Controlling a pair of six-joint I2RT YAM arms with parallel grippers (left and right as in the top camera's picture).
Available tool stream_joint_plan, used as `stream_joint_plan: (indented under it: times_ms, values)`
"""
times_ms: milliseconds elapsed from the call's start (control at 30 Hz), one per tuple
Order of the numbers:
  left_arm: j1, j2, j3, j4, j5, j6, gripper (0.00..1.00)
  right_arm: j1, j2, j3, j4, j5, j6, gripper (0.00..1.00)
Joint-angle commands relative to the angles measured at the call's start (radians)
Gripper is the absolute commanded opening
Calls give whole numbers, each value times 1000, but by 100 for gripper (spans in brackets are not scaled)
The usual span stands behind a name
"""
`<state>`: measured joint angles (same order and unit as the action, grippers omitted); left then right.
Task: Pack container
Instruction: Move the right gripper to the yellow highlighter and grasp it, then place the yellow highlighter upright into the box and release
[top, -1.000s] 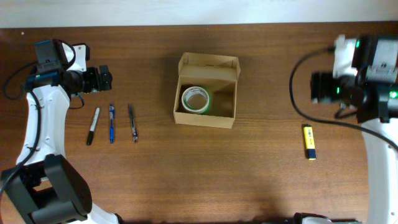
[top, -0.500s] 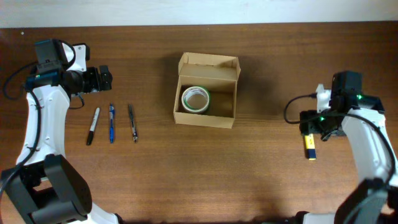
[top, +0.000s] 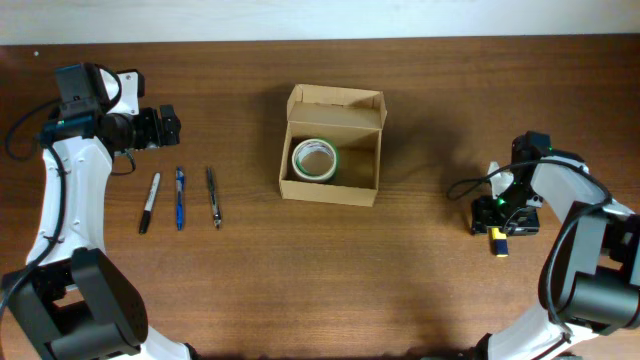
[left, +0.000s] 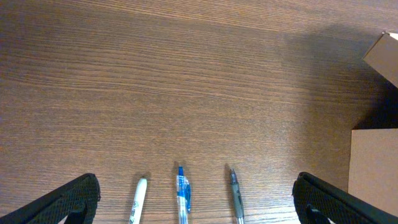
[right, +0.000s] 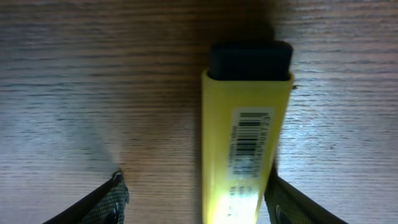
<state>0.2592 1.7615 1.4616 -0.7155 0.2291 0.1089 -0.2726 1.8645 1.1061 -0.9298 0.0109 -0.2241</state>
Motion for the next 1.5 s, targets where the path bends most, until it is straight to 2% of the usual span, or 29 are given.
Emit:
stream_joint_plan:
  times_ms: [0, 133, 367, 467, 633, 767, 933, 1100, 1200, 1267, 1367, 1467]
  values:
    - [2, 8, 14, 0, 11, 13, 99, -5, 6, -6, 5, 1, -4, 66]
    - [2, 8, 14, 0, 11, 13, 99, -5, 6, -6, 11, 11, -3, 39]
    - [2, 8, 14, 0, 11, 13, 99, -5, 6, -6, 12, 11, -3, 32]
    - [2, 8, 14, 0, 11, 13, 99, -5, 6, -6, 19, 10, 2, 17]
    - [2, 8, 14, -1, 11, 13, 99, -2, 6, 39, 2, -46, 22, 4]
    - [2, 8, 14, 0, 11, 13, 99, 3, -2, 180, -90, -145, 19, 4]
    - [2, 8, 14, 0, 11, 13, 99, 61, -22, 497, -254, -221, 19, 4]
    - [2, 8, 14, 0, 11, 13, 99, 246, -22, 941, -464, -217, 18, 4]
    - [2, 8, 14, 0, 11, 13, 99, 416, -22, 1139, -524, -182, -109, 4]
    - [2, 8, 14, -1, 11, 13, 99, 531, -22, 1197, -526, -94, -200, 4]
    - [2, 8, 14, 0, 11, 13, 99, 688, -11, 1193, -505, 74, -317, 4]
    - [2, 8, 14, 0, 11, 13, 99, 764, 34, 1181, -488, 98, -398, 4]
